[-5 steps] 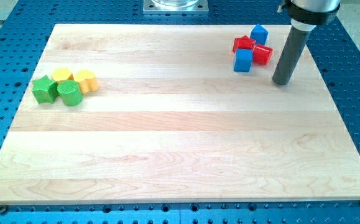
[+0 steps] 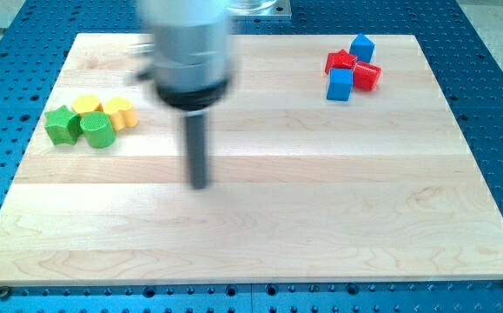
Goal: Place your arm in between the green circle and yellow heart
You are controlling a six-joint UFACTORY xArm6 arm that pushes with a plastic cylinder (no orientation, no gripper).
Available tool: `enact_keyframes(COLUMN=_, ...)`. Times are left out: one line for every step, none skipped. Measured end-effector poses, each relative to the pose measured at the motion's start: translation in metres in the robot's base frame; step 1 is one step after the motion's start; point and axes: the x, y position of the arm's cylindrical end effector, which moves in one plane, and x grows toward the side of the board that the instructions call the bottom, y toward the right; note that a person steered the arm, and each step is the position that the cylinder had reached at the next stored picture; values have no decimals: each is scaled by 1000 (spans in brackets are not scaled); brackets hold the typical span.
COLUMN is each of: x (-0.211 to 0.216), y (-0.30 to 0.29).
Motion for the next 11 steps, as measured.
enact_keyframes(x=-23, y=-135)
enact_keyframes(x=-71, y=-162)
enact_keyframes(x=-81, y=-157)
enact_keyframes(x=-81, y=-136)
enact_keyframes(x=-81, y=-118)
enact_keyframes(x=-62, y=-118)
enact_keyframes(x=-40, y=-99)
enact_keyframes(x=-51, y=-75)
enact_keyframes(x=-62, y=-34)
enact_keyframes(x=-95, y=-40)
enact_keyframes(x=-129, y=-41)
